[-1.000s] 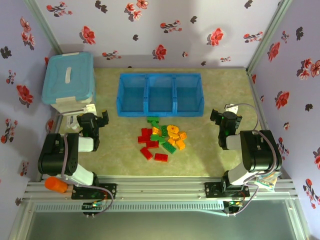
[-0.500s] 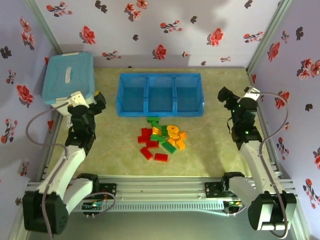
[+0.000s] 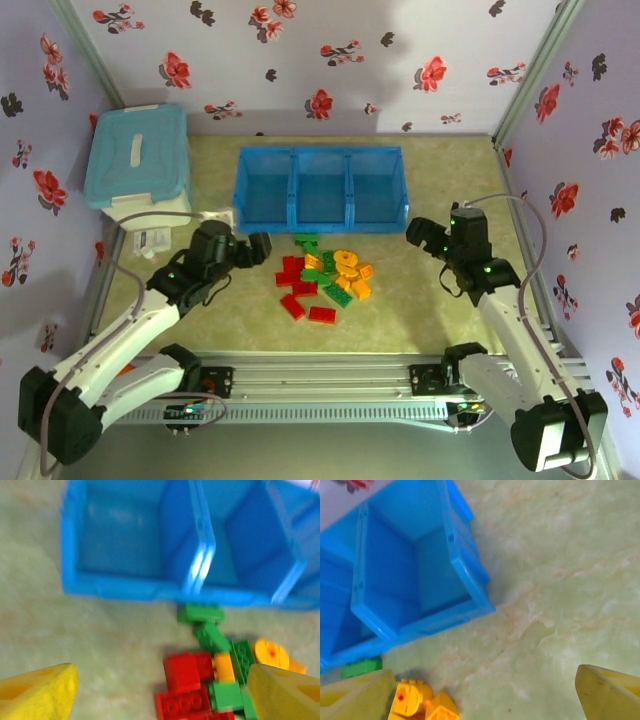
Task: Sort the legos into containers by color
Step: Pick up the lego from the middle-left of the table.
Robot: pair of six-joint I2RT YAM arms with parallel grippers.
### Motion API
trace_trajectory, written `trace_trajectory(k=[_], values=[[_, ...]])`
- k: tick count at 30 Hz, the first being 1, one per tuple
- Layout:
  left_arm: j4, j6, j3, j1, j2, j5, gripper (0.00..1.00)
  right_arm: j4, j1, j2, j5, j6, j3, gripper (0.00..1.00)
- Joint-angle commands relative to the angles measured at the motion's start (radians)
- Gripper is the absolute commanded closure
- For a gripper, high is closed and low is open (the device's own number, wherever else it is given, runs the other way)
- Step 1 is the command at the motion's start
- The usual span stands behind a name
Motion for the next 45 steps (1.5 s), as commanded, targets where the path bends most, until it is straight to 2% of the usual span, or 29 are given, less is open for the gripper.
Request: trace_trajectory(k=[1, 6, 11, 18, 27, 37, 45], values=[[-0.103, -0.054, 0.009, -0.073, 0.077, 0.004, 0.17, -0.081, 0.037, 0.003, 0.015, 0.012, 0.027, 0.10], [-0.167, -0.072, 0.071, -0.190, 0.265, 0.001, 0.24, -0.086, 0.089, 0.029, 0.012, 0.014, 0.016, 0.15], [-0.218, -0.151, 0.121, -0.284, 0.362, 0.000, 0.22, -0.083, 0.109, 0.029, 0.030, 0.021, -0.004, 0.15], [-0.242, -0.303, 0.162, -0.367, 0.475, -0.002, 0.22, -0.046, 0.122, 0.037, 0.029, 0.045, -0.028, 0.15], [-0.252, -0.421, 0.165, -0.410, 0.574, -0.024, 0.25, -0.022, 0.127, 0.039, 0.037, 0.048, -0.051, 0.15], [-0.200, -0.444, 0.160, -0.413, 0.642, 0.001, 0.33, 0.004, 0.128, 0.036, 0.041, 0.053, -0.075, 0.15], [-0.238, -0.467, 0.149, -0.415, 0.647, -0.028, 0.50, 0.015, 0.127, 0.019, 0.055, 0.057, -0.092, 0.14]])
